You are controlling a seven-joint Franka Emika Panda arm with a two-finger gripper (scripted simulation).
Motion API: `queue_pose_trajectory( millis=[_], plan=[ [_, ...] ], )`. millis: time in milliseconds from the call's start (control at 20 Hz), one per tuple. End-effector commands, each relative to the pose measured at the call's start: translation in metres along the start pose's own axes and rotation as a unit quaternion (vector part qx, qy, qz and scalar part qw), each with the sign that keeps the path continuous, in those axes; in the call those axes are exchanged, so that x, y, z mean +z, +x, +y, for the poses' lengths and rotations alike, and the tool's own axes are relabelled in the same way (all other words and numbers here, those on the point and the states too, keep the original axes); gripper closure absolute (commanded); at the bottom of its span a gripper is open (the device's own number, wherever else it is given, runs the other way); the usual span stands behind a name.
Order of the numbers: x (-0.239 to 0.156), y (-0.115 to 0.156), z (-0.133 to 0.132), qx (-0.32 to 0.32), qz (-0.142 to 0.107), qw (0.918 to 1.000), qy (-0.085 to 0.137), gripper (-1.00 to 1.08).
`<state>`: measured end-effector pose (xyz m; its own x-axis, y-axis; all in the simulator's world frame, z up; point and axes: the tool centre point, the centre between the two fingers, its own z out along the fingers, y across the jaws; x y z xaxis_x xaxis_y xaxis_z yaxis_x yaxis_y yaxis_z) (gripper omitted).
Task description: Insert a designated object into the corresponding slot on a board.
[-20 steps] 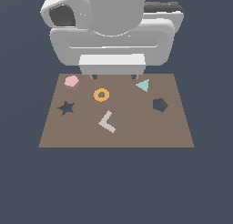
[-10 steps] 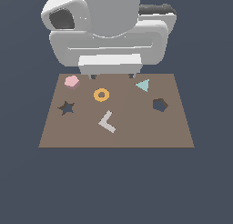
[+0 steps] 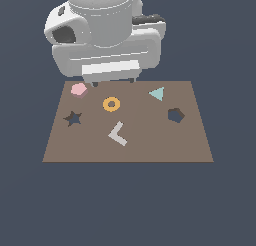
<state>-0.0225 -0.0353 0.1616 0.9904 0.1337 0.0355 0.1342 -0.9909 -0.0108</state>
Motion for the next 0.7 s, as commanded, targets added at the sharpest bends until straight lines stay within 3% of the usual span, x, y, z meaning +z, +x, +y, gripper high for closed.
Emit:
queue_pose_trajectory(
  millis=[0, 650],
  plan=[
    [0.009, -0.011, 0.009, -0.021, -0.002, 0.9998, 0.000, -0.92],
    [0.066, -0.069, 0.074, -0.153, -0.012, 0.9881, 0.000, -0.92]
  ],
)
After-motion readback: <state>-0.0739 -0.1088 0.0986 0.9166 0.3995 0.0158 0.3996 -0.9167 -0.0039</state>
